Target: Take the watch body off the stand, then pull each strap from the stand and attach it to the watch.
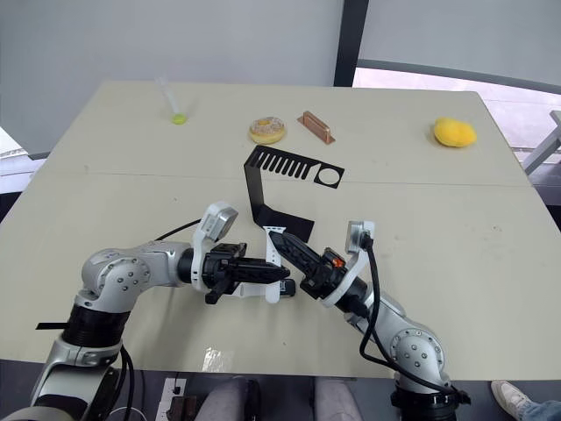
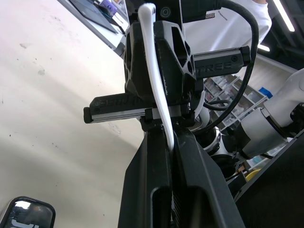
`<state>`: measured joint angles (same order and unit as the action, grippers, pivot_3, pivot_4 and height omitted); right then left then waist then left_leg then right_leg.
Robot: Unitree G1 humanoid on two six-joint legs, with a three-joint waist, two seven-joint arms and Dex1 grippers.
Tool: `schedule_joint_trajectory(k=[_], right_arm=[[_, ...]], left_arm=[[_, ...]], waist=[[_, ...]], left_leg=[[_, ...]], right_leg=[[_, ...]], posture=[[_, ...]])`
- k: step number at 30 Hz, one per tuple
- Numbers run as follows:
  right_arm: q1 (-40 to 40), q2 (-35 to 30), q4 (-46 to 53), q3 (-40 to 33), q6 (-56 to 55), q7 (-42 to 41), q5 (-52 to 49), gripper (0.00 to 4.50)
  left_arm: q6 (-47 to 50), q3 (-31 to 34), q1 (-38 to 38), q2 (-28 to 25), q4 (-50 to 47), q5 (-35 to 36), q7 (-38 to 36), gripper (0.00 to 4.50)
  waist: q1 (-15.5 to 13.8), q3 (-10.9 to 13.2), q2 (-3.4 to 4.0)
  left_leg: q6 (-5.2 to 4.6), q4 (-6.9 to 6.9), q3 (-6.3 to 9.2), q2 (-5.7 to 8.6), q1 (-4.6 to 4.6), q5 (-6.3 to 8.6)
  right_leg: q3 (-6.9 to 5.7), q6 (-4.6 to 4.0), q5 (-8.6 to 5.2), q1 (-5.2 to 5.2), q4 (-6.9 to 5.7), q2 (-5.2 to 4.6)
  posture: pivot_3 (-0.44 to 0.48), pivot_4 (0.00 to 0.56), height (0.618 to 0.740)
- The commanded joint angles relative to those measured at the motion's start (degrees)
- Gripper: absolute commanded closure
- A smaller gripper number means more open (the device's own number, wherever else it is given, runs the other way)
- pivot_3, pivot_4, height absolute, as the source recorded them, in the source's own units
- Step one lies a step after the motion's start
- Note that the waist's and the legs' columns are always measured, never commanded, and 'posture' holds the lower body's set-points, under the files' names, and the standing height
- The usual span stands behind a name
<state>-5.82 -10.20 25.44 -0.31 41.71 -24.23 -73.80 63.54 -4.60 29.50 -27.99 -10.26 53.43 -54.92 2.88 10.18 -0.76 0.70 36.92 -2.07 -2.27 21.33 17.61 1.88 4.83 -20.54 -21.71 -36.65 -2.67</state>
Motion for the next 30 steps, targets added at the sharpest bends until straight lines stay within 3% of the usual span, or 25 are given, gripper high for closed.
schedule_joint_trajectory(k=[1, 4, 7, 17, 20, 23, 30], right_arm=[[0.04, -0.56, 0.66, -0.34, 2.24, 0.09, -5.36, 4.48], [-0.24, -0.96, 1.33, -0.01, 0.26, -0.92, -1.14, 3.54], [-0.17, -1.17, 1.55, 0.44, -0.53, -1.43, 1.17, 2.11], [-0.03, -0.19, 1.07, 0.14, -0.13, -1.46, 0.36, 2.11], [-0.02, -0.19, 1.07, 0.09, -0.02, -1.61, 0.11, 2.98], [0.01, -0.37, 1.06, 0.07, 0.57, -1.93, -0.95, 4.46], [0.21, -0.46, 1.6, -0.08, 0.74, -2.08, -1.96, 4.46]], left_arm=[[-1.38, 0.41, -0.11, 0.07, -1.88, -0.02, -0.28, 4.5], [-1.67, 0.4, -0.18, 0.22, -1.96, -0.06, -0.26, 4.5], [-1.89, 0.3, -0.21, 0.24, -1.99, -0.08, -0.27, 4.5], [-1.69, 0.4, -0.1, 0.34, -1.96, 0.07, -0.17, 4.5], [-1.74, 0.3, -0.14, 0.36, -2.07, 0.01, -0.16, 4.5], [-1.75, 0.29, 0.0, 0.61, -2.02, 0.0, 0.04, 4.5], [-2.0, 0.56, -0.57, 0.28, -2.65, 0.38, -0.77, 4.5]], waist=[[0.01, 0.0, 0.0], [0.01, 0.0, 0.0], [0.0, 0.0, 0.0], [0.01, 0.0, 0.0], [0.01, 0.0, 0.0], [0.01, 0.0, 0.0], [0.02, 0.0, 0.0]], left_leg=[[0.0, 0.0, 0.0, 0.0, 0.0, 0.0], [0.0, -0.01, 0.0, 0.0, 0.0, 0.0], [0.0, -0.01, 0.0, 0.0, 0.01, 0.0], [0.0, -0.03, 0.0, 0.0, 0.02, 0.0], [0.0, -0.04, 0.0, 0.0, 0.02, 0.0], [0.0, -0.04, 0.0, 0.0, 0.02, 0.0], [0.0, -0.04, 0.0, 0.0, 0.02, 0.0]], right_leg=[[0.0, 0.0, 0.0, 0.0, 0.0, 0.0], [0.0, 0.0, 0.0, 0.0, 0.02, 0.0], [0.0, 0.0, 0.0, 0.0, 0.06, 0.0], [0.0, 0.0, 0.0, 0.0, 0.08, 0.0], [0.0, 0.0, 0.0, 0.0, 0.08, 0.0], [0.0, 0.0, 0.0, 0.0, 0.08, 0.0], [0.0, 0.0, 0.0, 0.0, 0.09, 0.0]], posture=[[0.0, 0.15, 0.74], [0.0, 0.15, 0.74], [0.0, 0.15, 0.74], [0.0, 0.15, 0.74], [0.0, 0.15, 0.74], [0.0, 0.15, 0.74], [0.0, 0.15, 0.74]])
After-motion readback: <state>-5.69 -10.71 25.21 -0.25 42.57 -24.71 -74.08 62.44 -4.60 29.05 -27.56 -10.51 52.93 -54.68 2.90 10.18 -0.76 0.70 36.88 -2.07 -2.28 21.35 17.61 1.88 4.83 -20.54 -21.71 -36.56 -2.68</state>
